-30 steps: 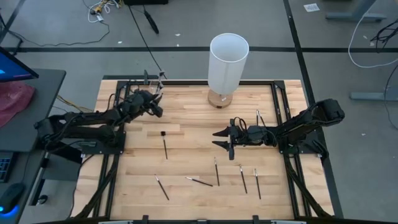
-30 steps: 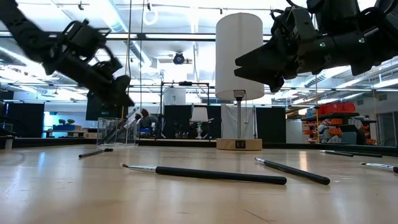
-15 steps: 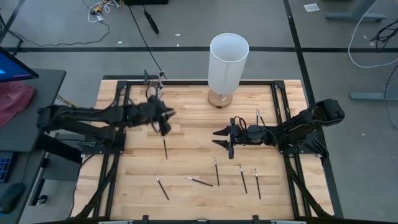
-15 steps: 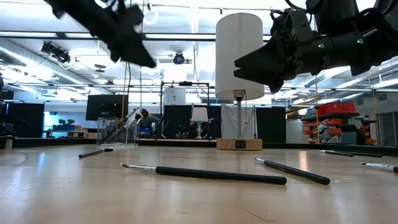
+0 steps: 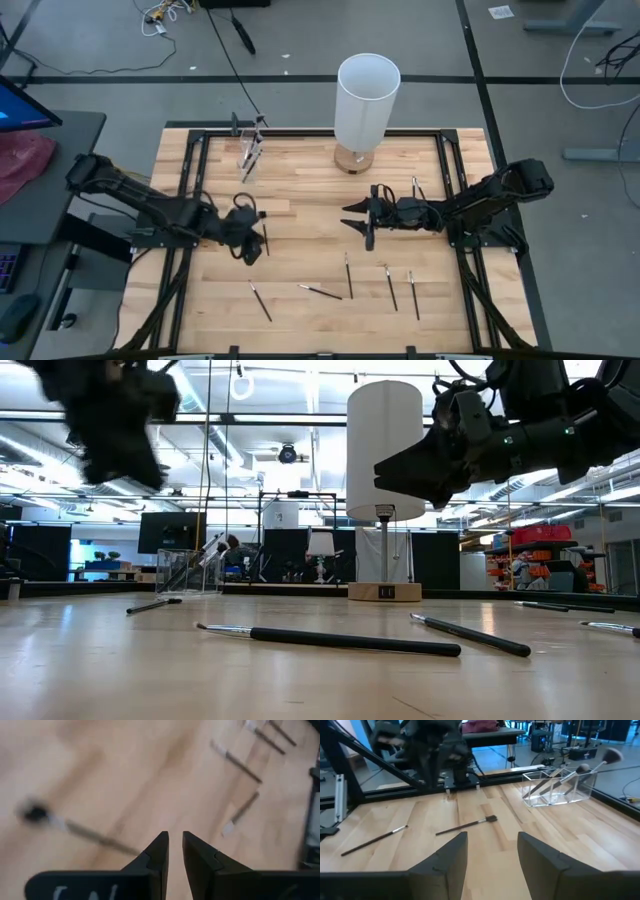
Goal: Put items in baskets/containers
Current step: Put the black brow brush into the transparent organizer
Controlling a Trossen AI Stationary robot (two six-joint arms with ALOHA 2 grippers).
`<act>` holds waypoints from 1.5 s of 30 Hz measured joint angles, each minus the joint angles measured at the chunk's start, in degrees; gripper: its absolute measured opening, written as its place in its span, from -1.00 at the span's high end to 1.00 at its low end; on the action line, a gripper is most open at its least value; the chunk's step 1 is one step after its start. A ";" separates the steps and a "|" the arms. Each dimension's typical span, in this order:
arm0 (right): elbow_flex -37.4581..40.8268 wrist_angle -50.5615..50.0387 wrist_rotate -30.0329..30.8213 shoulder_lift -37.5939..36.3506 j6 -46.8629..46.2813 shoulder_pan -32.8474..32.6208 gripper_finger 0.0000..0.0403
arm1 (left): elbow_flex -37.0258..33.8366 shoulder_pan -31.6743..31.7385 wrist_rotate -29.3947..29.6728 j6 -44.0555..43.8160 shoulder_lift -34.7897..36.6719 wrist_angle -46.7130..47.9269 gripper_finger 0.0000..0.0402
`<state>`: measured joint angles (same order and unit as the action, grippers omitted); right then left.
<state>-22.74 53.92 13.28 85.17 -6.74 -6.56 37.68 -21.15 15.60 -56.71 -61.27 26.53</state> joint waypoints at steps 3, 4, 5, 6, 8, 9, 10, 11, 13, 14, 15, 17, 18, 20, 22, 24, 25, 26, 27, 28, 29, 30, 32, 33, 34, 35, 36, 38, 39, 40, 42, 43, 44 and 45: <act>0.00 -0.03 0.00 0.00 0.11 0.59 0.13 | -2.61 0.32 -2.97 -9.09 -0.86 0.56 0.70; 0.00 -0.04 0.00 0.00 0.11 0.77 0.13 | -3.40 0.46 -4.06 -10.65 -0.86 0.94 0.67; 0.00 -0.05 0.00 0.00 0.10 0.91 0.13 | -3.73 0.49 -4.92 -11.76 -0.86 0.88 0.62; 0.00 -0.05 0.00 0.00 0.10 1.03 0.13 | -3.96 0.47 -5.19 -12.29 -0.90 0.37 0.57; 0.00 -0.09 0.01 0.00 0.09 1.15 0.13 | -4.36 0.36 -3.41 -14.02 -1.13 0.67 0.42; 0.00 -0.20 0.00 0.00 0.09 1.13 0.13 | -4.40 0.36 -1.84 -15.22 -1.25 1.45 0.34; 0.00 -0.29 -0.02 0.00 0.09 1.13 0.13 | -4.39 0.46 -0.27 -16.21 -1.61 1.57 0.24; -0.02 -0.46 -0.02 0.00 0.09 1.13 0.13 | -4.35 0.64 1.17 -16.71 -2.35 1.27 0.16; -0.02 -0.53 -0.02 0.00 0.07 1.13 0.13 | -4.35 0.80 3.13 -18.13 -4.47 1.98 -0.01; -0.02 -0.63 -0.02 0.00 0.07 1.13 0.13 | -4.35 0.80 3.55 -19.01 -5.82 2.05 -0.07; -0.02 -0.88 -0.02 0.00 0.07 1.13 0.13 | -4.17 0.91 3.93 -19.59 -7.56 1.94 -0.12; -0.02 -0.93 -0.02 0.02 0.07 1.13 0.13 | -3.37 1.08 4.34 -20.93 -11.57 2.01 -0.16; -0.02 -0.93 -0.02 0.02 0.04 1.13 0.13 | -2.88 1.06 4.96 -21.38 -13.53 2.34 -0.16; -0.02 -0.99 -0.02 0.02 0.02 1.13 0.13 | -1.65 1.06 6.93 -22.58 -17.35 2.52 -0.16; -0.02 -0.97 -0.02 0.02 0.04 1.13 0.13 | -0.35 1.06 9.59 -23.75 -20.58 3.16 -0.14; -0.02 -0.96 -0.02 0.02 0.04 1.15 0.13 | 0.79 1.01 12.88 -24.39 -23.16 3.61 -0.11; -0.02 -0.98 -0.02 0.02 0.02 1.15 0.13 | 1.25 1.02 14.71 -25.10 -24.31 3.46 -0.09; -0.02 -0.99 -0.02 0.02 0.02 1.15 0.13 | 1.47 1.04 16.14 -25.52 -25.17 3.41 -0.08; -0.02 -0.97 -0.02 0.02 0.02 1.15 0.13 | 1.55 1.06 17.47 -26.13 -26.00 3.53 -0.06; -0.02 -1.01 -0.02 0.02 0.02 1.15 0.13 | 1.57 1.12 18.43 -26.95 -26.82 3.49 -0.04; -0.02 -1.13 -0.02 0.02 0.02 1.15 0.13 | 1.57 1.25 19.15 -27.75 -27.62 3.70 -0.02; -0.02 -1.15 -0.02 0.02 0.02 1.15 0.13 | 1.57 1.36 19.62 -28.42 -28.43 3.92 0.00; -0.02 -1.27 -0.02 0.02 0.02 1.15 0.13 | 1.57 1.70 19.75 -28.91 -30.03 3.92 0.04; -0.02 -1.33 -0.02 0.02 0.02 1.15 0.13 | 1.57 1.84 19.74 -29.04 -30.93 3.85 0.06; -0.02 -1.32 -0.02 0.02 0.03 1.15 0.13 | 1.57 1.90 19.65 -29.06 -31.79 3.64 0.08; -0.02 -1.31 -0.02 0.02 0.10 1.15 0.13 | 1.70 2.00 19.75 -28.92 -32.53 3.34 0.11; -0.02 -1.32 -0.02 0.02 0.13 1.15 0.13 | 1.86 2.04 19.89 -28.36 -33.29 2.95 0.15; -0.02 -1.30 -0.02 0.02 0.13 1.15 0.13 | 1.87 2.15 19.63 -26.94 -34.45 2.35 0.25; -0.02 -1.30 0.00 0.02 0.13 1.15 0.13 | 1.93 2.19 19.29 -26.73 -34.99 2.29 0.31; -0.02 -1.30 -0.02 0.02 0.13 1.15 0.13 | 1.94 2.16 19.18 -26.53 -35.26 2.21 0.39; -0.02 -1.29 -0.02 0.02 0.14 1.15 0.13 | 1.96 2.16 18.45 -26.11 -35.47 1.97 0.56; -0.02 -1.30 -0.02 0.02 0.13 1.15 0.13 | 1.96 2.14 17.87 -25.71 -35.48 1.80 0.66; -0.02 -1.28 -0.02 0.02 0.13 1.15 0.13 | 1.96 2.00 17.54 -25.06 -35.48 1.54 0.77; -0.02 -1.23 -0.02 0.02 0.12 1.15 0.13 | 1.96 1.82 17.40 -24.14 -35.48 1.41 0.87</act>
<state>-22.76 52.69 13.26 85.19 -6.62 -5.41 39.64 -19.34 33.00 -80.86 -96.75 27.95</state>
